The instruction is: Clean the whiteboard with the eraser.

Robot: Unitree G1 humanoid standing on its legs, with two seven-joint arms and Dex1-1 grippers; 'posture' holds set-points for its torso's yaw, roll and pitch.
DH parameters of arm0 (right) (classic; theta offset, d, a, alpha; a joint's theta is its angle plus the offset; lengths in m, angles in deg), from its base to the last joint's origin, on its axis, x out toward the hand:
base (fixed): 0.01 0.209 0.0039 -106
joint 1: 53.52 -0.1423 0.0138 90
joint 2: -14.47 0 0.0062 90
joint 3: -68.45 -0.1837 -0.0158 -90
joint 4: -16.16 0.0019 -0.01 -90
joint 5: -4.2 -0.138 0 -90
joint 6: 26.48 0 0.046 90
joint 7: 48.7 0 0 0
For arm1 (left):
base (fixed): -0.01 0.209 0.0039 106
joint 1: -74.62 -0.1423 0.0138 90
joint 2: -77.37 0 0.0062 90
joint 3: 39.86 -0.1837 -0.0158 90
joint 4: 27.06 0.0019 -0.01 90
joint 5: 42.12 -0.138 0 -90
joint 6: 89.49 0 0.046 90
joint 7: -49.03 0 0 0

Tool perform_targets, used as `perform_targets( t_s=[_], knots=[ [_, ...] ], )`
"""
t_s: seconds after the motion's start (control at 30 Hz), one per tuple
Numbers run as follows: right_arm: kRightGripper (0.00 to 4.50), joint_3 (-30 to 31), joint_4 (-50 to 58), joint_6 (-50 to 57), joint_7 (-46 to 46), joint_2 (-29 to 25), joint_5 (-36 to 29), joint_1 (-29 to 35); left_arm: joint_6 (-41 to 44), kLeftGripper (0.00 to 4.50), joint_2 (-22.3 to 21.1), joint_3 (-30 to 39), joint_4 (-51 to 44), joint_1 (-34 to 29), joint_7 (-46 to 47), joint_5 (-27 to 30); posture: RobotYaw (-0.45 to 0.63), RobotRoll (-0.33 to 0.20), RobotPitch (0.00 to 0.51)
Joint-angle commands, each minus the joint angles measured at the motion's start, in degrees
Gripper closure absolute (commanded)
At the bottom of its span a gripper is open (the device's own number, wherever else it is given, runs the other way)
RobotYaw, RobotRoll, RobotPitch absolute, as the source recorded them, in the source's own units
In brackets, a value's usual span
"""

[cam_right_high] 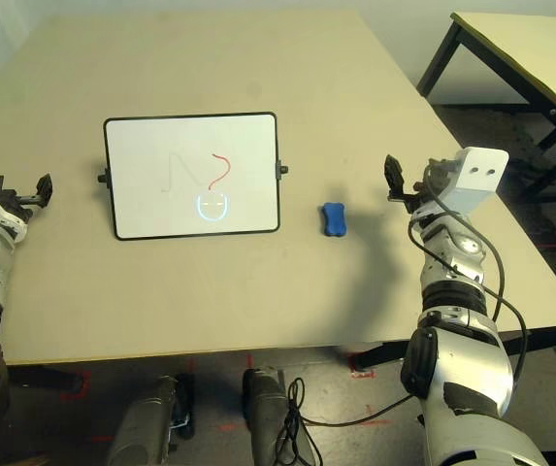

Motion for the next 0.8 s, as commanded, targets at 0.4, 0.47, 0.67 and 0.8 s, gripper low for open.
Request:
perform_targets(
  t_s=[0.4, 0.47, 0.67, 0.8],
  knots=[
    [0.03, 1.57, 11.08, 10.89, -2.86, -0.76, 1.45, 2.77, 0.99, 0.00, -1.11, -1.26, -0.75, 3.45, -5.00, 0.48, -0.04, 0.000, 0.196],
    [0.03, 2.72, 17.24, 17.76, -4.09, -0.87, 1.65, 3.39, 2.74, 0.00, -2.89, -0.92, -2.13, 5.18, -8.00, 1.56, -0.04, 0.000, 0.195],
    [0.03, 4.70, 38.62, 43.95, -9.35, 0.92, -1.26, 6.44, 16.65, 0.00, -7.99, -2.74, -13.40, 6.34, -19.25, 6.23, -0.03, 0.000, 0.193],
    [0.03, 6.19, 47.22, 54.16, -10.72, 2.99, -2.21, 8.28, 25.43, 0.00, -9.26, -5.44, -23.48, 4.85, -23.96, 8.39, -0.02, 0.000, 0.197]
  ],
)
